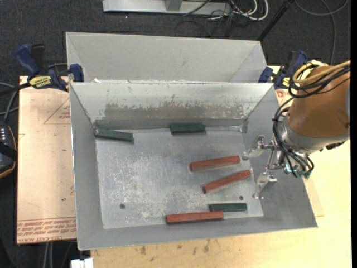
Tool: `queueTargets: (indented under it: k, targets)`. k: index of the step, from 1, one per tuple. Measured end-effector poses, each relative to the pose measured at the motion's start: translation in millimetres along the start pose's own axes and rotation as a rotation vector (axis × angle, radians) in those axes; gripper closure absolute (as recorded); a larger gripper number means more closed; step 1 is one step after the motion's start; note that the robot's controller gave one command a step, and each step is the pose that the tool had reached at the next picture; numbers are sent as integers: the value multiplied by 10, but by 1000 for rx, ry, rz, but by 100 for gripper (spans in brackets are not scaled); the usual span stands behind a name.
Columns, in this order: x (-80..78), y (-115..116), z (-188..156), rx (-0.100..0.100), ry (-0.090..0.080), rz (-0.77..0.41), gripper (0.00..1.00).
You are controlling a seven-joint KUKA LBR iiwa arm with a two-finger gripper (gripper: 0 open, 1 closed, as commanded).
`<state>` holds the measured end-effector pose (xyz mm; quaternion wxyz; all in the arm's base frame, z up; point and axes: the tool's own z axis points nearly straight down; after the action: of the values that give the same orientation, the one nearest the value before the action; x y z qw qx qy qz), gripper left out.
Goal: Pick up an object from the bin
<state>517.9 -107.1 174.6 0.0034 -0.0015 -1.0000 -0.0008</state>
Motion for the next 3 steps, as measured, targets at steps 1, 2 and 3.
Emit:
queueTargets:
  k: [1,2,3]
  targets:
    - [-19,4,-37,1,-8,-3,0]
    - [-242,317,643,2,-13,-85,0]
    - [-301,390,855,5,-25,-105,0]
